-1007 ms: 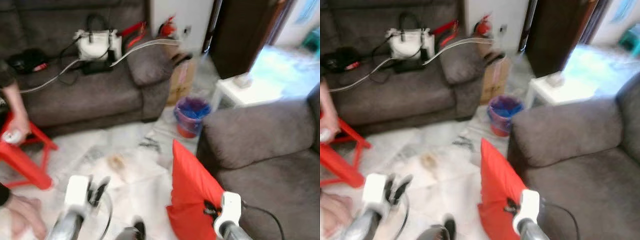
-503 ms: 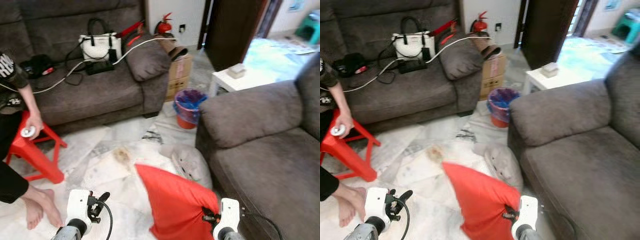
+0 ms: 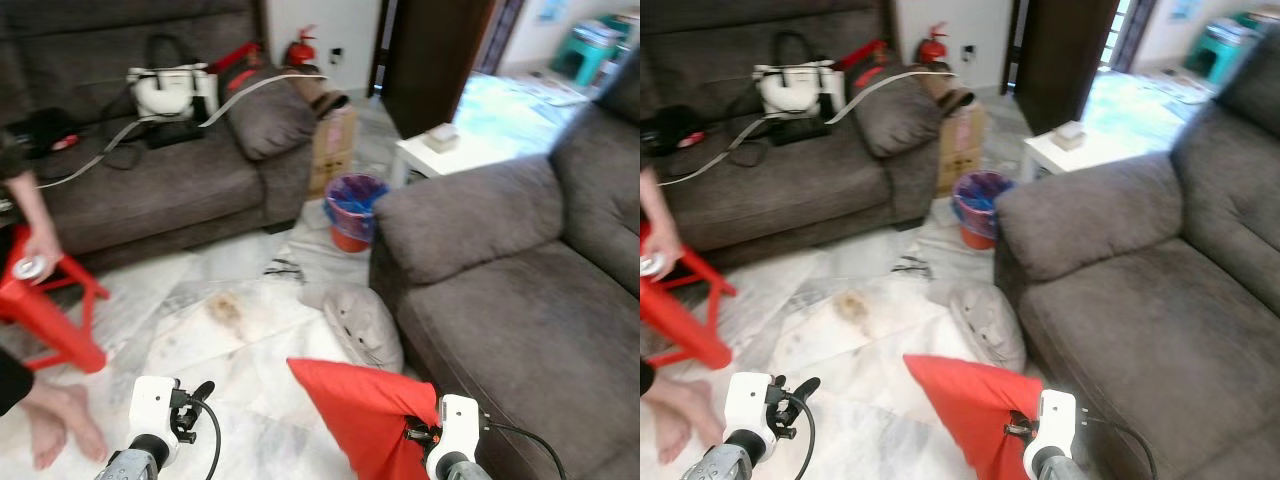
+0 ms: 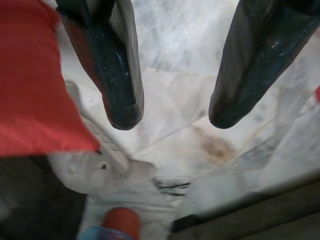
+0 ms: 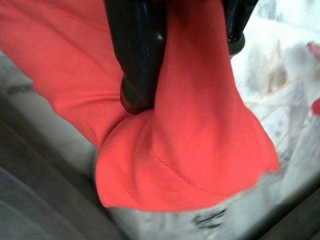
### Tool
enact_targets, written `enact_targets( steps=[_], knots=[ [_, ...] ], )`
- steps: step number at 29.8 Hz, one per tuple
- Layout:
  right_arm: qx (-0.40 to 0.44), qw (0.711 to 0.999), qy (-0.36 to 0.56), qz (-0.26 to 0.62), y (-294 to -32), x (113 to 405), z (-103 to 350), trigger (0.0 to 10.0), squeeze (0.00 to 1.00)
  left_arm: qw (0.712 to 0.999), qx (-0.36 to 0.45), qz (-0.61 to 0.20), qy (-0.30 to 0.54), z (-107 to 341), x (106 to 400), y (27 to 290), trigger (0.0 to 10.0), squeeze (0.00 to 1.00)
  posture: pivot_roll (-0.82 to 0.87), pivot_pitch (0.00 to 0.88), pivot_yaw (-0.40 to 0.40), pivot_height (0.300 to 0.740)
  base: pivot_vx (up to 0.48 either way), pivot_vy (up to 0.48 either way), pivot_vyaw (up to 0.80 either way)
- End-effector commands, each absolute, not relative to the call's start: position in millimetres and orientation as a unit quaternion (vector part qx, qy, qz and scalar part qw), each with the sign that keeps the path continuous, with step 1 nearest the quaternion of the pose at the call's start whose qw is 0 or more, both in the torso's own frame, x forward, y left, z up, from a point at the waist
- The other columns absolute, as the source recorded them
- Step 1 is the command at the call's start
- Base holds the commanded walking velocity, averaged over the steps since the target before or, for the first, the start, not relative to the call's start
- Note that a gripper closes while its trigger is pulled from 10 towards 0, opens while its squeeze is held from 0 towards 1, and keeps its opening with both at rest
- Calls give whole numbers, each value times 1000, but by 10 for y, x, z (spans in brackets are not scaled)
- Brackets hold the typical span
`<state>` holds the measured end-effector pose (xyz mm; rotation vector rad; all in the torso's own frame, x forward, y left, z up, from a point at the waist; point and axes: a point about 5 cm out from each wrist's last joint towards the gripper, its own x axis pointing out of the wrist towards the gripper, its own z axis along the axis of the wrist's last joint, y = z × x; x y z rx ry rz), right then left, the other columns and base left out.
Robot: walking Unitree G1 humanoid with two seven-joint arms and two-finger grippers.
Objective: Move the pillow to the sofa from floor
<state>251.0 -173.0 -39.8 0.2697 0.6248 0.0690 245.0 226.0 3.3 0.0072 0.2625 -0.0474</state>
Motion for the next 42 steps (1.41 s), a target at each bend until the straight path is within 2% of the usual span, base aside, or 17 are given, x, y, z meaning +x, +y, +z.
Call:
enact_targets(
  steps=[1, 13, 18, 31, 37, 42],
  knots=[
    [134, 952, 273, 39, -1715, 2634, -288, 10000, 0, 990, 4, -22, 140, -2, 2416, 2272, 10000, 0, 182, 141, -30, 740, 0, 0, -800],
    [135, 951, 275, 35, -1729, 2631, -292, 10000, 0, 987, 3, -24, 156, -24, 2434, 2274, 10000, 0, 177, 126, -18, 740, 0, 0, -800],
    [135, 951, 275, 33, -1724, 2628, -295, 10000, 0, 988, 7, -27, 153, -16, 2439, 2275, 10000, 0, 176, 119, -16, 740, 0, 451, -800],
    [132, 951, 277, 36, -1725, 2622, -300, 10000, 0, 987, 13, -34, 156, -18, 2435, 2275, 10000, 0, 174, 105, -14, 740, 0, 0, -800],
    [128, 952, 277, 34, -1732, 2636, -290, 10000, 0, 987, 12, -35, 155, -20, 2438, 2262, 10000, 0, 174, 110, -15, 740, 0, 0, 0],
    [129, 955, 267, 26, -1759, 2659, -264, 10000, 0, 988, 12, -31, 154, -14, 2446, 2274, 10000, 0, 177, 119, -18, 740, 0, 0, -530]
  ],
)
